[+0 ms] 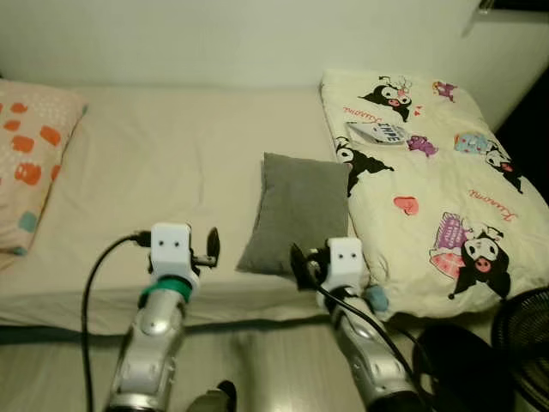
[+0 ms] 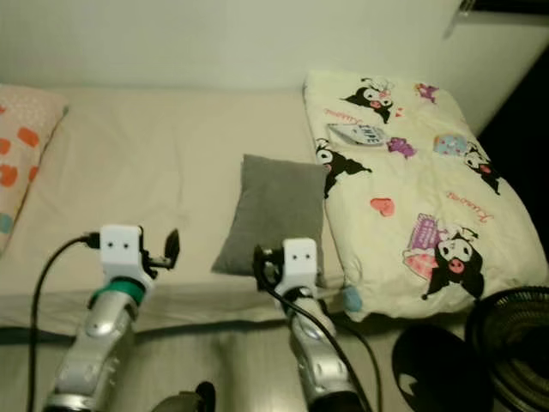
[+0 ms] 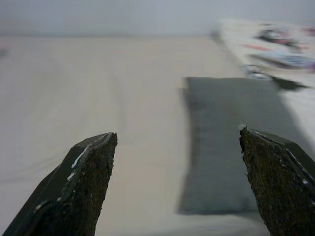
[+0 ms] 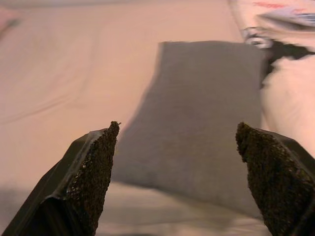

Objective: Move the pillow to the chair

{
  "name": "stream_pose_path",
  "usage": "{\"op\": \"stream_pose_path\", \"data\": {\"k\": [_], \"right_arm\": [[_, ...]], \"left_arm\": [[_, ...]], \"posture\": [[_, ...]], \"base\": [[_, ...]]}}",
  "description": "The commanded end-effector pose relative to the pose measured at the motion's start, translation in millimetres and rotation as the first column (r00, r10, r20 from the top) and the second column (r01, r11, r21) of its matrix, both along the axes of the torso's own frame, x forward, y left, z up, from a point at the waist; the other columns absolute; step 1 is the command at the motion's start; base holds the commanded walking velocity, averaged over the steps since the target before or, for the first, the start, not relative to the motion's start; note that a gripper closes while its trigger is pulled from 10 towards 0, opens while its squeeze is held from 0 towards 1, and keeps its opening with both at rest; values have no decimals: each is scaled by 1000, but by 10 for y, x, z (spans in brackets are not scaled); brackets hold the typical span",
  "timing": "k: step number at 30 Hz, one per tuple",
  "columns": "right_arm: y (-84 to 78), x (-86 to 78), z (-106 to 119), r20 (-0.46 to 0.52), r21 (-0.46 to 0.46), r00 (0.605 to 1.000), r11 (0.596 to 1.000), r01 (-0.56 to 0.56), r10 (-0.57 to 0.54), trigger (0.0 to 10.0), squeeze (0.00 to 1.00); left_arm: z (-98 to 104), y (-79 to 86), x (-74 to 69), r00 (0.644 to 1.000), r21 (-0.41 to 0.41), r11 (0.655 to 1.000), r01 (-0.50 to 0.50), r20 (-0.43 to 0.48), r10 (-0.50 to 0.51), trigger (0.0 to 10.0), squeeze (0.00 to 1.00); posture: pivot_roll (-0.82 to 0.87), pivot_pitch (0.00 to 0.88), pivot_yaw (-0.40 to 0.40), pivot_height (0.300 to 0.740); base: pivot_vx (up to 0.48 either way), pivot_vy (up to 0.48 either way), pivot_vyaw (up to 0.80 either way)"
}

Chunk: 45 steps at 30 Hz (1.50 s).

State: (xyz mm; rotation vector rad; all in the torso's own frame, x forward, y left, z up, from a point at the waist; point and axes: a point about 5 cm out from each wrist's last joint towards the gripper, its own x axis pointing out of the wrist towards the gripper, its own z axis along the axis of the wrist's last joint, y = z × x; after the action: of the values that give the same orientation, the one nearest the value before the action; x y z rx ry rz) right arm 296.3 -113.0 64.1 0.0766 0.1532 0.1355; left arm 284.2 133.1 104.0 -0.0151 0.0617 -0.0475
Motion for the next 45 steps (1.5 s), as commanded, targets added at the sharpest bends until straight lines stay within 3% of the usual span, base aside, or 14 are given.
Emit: {"op": "stream_pose_path", "data": {"k": [1,23,45], "right_arm": [[45,-19,-34,-18,12,1000,1000,-5,5,10000,0],[29,-4,-33,-16,12,1000,1000,3,-3,10000,0],[18,-1,-37,-13,5,1000,1000,-1,1,10000,0]], "left_arm": [[-11,39,-8,1000,1,1000,-8,-4,8,10000,0],[-7,35,8,1000,3,1000,-2,-3,2,10000,0],[-4,29,13,1000,32,999,-17,14,16,10000,0]], "posture": [[68,37,12,740],[68,25,14,740],[61,7,8,740]], "base": [[349,0,0],[342,0,0],[0,-64,0]]}}
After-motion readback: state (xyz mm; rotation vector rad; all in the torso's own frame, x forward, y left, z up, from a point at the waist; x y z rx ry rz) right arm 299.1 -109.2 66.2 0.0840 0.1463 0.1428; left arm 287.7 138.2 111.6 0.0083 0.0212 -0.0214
